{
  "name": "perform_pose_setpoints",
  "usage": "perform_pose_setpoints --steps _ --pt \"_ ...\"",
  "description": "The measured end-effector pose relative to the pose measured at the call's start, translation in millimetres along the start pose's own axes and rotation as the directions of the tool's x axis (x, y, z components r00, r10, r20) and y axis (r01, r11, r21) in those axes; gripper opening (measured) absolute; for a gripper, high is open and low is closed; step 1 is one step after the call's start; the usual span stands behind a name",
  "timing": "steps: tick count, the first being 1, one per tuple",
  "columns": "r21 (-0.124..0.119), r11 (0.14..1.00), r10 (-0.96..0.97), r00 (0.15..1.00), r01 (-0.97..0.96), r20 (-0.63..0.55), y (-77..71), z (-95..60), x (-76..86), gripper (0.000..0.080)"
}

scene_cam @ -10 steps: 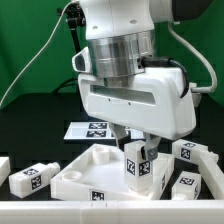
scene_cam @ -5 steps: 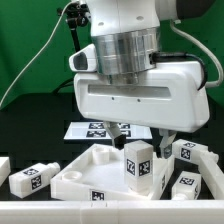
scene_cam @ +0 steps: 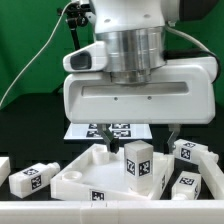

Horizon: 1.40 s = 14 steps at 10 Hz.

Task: Assemble one leg

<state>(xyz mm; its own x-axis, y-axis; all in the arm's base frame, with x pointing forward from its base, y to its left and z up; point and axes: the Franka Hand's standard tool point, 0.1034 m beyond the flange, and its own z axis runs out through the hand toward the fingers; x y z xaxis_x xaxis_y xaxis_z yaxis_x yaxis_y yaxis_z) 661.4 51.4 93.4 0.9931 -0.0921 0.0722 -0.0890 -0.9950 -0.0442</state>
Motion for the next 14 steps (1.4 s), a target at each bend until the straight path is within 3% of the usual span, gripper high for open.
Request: perform_pose_setpoints --steps 1,5,10,11,12,14 --pt "-0.012 0.993 -0.117 0.993 0.117 -0.007 0.6 0.8 0.9 0.0649" --pt "-0.015 0.924 -0.382 0.924 0.382 0.005 7.9 5.3 -0.4 0.0649" --pt "-0.009 0.918 -0.395 0.918 0.396 0.020 5.7 10.4 -8.6 0.0649" --pt "-0.009 0.918 -0.395 0.918 0.395 0.020 6.3 10.3 -8.4 0.0523" --pt "-0.009 0.919 -0.395 0.919 0.395 0.020 6.6 10.2 -8.2 0.0523" --pt "-0.009 0.919 -0.394 0.919 0.394 0.021 6.6 10.8 -8.5 0.0282"
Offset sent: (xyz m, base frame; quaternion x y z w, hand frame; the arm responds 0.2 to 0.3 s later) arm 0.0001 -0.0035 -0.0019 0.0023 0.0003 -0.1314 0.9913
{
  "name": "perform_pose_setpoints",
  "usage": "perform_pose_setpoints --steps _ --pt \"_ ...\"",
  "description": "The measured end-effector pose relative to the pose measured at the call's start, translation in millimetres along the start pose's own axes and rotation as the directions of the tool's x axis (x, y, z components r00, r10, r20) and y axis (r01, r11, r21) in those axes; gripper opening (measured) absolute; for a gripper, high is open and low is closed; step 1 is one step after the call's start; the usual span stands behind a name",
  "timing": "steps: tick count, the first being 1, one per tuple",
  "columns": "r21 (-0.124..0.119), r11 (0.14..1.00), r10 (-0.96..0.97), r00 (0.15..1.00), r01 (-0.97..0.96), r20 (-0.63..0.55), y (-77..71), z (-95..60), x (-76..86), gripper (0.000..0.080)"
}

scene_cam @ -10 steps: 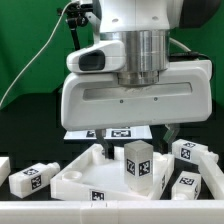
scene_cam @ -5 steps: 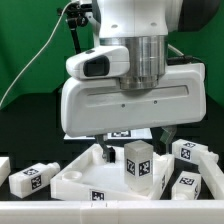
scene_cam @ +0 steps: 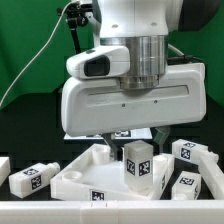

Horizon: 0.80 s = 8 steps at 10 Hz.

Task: Assemble one leg

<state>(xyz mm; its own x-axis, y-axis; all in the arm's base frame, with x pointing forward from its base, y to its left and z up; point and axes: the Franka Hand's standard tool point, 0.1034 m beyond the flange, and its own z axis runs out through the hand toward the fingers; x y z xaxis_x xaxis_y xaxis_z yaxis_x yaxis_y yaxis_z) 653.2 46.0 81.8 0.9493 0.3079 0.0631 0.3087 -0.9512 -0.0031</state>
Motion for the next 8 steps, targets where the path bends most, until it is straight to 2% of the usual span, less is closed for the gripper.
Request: perform_pose_setpoints --steps 3,5,6,8 --pt "0.001 0.999 0.045 0.999 -0.045 0.001 -0.3 0.5 -0.1 0.0283" --pt "0.003 0.982 0.187 0.982 -0.187 0.001 -1.0 0.9 -0.1 0.0283" --pt "0.010 0.952 0.304 0.953 -0.304 0.000 -1.0 1.5 0.0 0.0283" --pt "0.032 0.833 0.553 0.833 -0.553 0.004 0.1 2.1 0.2 0.0284"
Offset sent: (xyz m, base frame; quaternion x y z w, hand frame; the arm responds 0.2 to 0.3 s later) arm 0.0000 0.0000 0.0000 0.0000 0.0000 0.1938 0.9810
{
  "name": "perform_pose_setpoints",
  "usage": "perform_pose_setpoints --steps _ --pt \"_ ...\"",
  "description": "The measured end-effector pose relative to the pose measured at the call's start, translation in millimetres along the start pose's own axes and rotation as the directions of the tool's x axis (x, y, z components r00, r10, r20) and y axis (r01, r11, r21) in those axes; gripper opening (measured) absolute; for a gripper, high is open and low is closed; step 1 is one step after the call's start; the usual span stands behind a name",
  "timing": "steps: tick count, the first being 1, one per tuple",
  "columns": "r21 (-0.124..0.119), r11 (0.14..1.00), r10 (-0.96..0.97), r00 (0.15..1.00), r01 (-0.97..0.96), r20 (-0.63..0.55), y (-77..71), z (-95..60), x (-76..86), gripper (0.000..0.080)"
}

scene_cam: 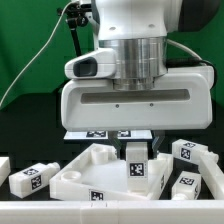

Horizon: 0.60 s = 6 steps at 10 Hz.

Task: Assemble one leg

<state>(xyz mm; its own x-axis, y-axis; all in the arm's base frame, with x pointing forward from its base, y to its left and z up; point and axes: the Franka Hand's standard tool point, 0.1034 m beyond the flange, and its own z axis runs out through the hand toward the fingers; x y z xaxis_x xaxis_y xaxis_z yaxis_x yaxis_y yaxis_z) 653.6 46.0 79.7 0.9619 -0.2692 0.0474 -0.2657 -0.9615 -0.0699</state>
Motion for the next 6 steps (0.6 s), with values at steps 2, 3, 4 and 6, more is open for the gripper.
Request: perform_pose_setpoints --steps 2,3,4,6 --pt "0.020 0.959 0.284 0.959 -0.284 0.002 -2.1 0.5 -0.4 0.0284" --pt "0.026 0.895 0.444 0.896 -0.445 0.019 -4.5 0.8 -2.0 0.0284" --pt "0.006 0.815 0.579 0.814 -0.580 0.047 -8.5 1.5 -5.8 0.0284" --pt "-0.005 0.715 0.698 0.714 -0.699 0.059 -11.9 1.6 -4.8 0.0284"
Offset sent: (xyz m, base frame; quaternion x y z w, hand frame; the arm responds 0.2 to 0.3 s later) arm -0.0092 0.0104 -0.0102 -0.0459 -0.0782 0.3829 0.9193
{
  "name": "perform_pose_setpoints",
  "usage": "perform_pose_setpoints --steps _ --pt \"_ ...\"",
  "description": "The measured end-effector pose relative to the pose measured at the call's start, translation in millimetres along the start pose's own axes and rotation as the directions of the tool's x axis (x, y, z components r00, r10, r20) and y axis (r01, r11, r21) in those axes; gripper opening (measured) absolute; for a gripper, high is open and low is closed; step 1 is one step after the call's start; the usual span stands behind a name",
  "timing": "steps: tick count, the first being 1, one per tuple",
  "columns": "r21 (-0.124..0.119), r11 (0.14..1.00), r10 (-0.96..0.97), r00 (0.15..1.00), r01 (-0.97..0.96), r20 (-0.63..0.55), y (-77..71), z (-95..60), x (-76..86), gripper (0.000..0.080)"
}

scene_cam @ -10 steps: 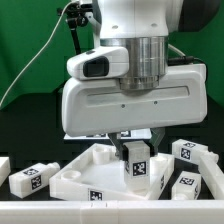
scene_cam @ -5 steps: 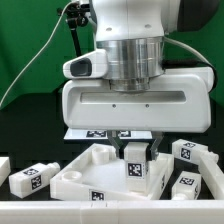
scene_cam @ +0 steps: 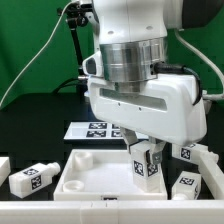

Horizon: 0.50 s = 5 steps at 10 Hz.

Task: Assemble one leg

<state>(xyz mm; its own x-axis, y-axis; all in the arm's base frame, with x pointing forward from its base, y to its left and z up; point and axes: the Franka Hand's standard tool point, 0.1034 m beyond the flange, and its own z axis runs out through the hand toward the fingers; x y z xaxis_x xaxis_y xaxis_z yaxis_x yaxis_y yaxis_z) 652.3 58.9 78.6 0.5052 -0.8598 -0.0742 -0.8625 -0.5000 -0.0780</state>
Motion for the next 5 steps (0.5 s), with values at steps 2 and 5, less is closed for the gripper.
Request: perform_pose_setpoints --steps 2,5 --pt "0.000 0.999 -0.049 0.999 0.049 0.000 0.2 0.4 -0.1 0.0364" --pt "-0.015 0.962 -0.271 0.962 0.271 -0.020 -4.0 1.9 -8.7 0.0617"
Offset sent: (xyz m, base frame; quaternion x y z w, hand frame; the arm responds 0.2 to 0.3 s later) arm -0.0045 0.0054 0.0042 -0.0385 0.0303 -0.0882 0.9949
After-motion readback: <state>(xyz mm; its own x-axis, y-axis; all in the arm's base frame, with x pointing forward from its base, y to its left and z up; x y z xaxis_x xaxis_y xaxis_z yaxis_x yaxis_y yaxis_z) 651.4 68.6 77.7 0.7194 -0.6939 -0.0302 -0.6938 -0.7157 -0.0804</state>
